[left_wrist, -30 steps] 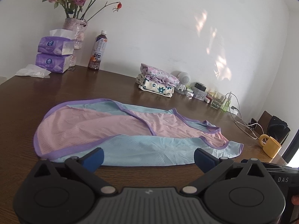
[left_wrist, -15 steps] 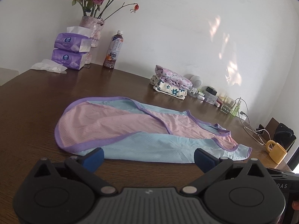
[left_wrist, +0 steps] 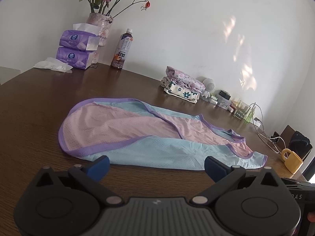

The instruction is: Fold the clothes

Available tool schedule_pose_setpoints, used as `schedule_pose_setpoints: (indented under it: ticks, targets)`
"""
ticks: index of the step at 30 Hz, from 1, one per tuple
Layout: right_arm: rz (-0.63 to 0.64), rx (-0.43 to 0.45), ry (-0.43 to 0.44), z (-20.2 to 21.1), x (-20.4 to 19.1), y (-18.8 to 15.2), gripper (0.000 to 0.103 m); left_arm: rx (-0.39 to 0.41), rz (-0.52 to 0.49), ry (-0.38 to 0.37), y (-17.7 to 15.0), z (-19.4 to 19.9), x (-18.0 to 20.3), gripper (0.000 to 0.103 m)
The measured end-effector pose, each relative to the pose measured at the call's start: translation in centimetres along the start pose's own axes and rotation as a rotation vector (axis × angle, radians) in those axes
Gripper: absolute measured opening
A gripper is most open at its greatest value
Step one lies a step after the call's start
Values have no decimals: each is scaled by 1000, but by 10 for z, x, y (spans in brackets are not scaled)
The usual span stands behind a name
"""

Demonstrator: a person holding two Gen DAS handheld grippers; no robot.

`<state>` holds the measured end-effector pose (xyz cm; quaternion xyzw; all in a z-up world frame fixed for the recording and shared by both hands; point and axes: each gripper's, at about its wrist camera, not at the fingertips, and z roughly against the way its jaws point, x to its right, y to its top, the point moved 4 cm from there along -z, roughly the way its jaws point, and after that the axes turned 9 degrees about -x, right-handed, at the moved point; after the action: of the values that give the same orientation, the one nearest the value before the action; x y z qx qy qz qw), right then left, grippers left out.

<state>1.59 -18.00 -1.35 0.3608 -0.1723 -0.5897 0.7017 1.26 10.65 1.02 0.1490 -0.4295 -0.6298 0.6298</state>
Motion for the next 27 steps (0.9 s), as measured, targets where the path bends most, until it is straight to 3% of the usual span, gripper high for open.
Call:
schedule_pose_setpoints:
  ticks: [27]
  targets:
    - [-19, -18, -4, -8, 7, 0, 103, -18, -12, -2, 2, -10, 1, 103]
